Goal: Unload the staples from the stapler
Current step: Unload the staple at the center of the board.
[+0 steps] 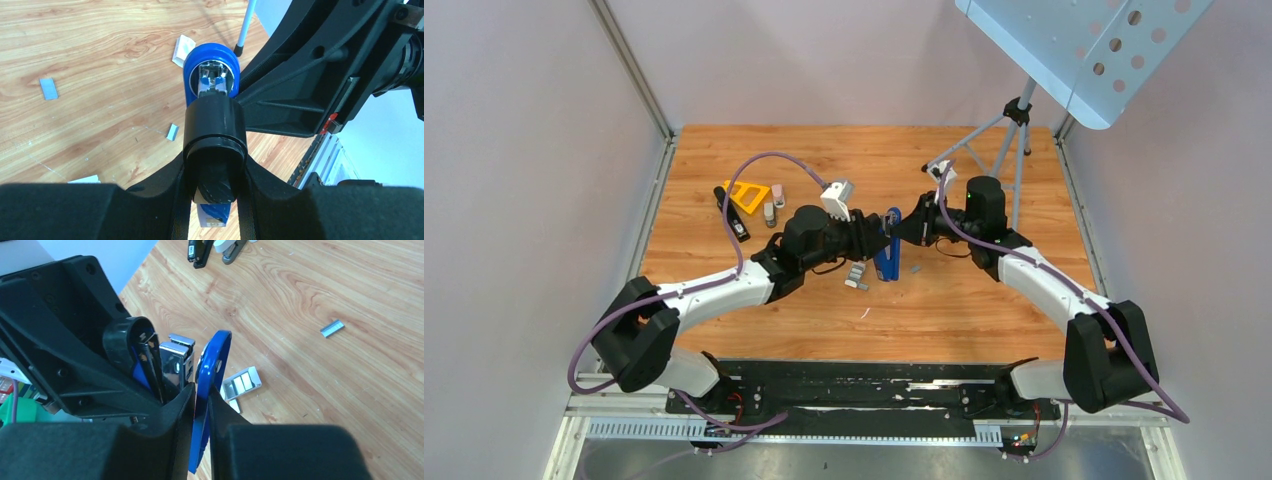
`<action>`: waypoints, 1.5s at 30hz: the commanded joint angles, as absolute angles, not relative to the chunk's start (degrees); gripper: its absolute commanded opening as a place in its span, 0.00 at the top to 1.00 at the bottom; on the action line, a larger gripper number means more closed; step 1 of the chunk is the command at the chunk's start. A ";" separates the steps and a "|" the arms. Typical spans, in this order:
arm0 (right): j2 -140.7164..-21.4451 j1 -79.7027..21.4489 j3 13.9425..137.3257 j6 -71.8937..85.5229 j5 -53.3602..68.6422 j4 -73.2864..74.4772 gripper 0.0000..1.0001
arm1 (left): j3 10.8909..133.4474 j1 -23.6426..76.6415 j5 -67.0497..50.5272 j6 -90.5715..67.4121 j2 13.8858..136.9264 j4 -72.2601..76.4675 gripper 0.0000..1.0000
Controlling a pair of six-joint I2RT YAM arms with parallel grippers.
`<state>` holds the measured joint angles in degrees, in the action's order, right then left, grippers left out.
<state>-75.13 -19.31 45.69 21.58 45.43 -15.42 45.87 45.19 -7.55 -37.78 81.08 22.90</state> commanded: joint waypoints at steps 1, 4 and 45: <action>-74.62 -19.89 45.04 21.75 43.61 -15.18 0.87 | 48.38 46.10 -7.39 -38.03 80.78 29.12 1.00; -74.45 -19.91 45.00 21.93 43.31 -15.12 0.95 | 48.25 46.21 -7.26 -38.03 80.74 29.48 1.00; -74.32 -17.32 45.48 23.73 42.18 -16.62 1.00 | 46.01 46.33 -7.70 -37.87 79.81 32.25 0.54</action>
<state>-75.13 -18.76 45.67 25.39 43.40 -15.86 45.87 45.60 -6.98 -38.17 81.93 25.93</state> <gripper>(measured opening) 0.076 0.430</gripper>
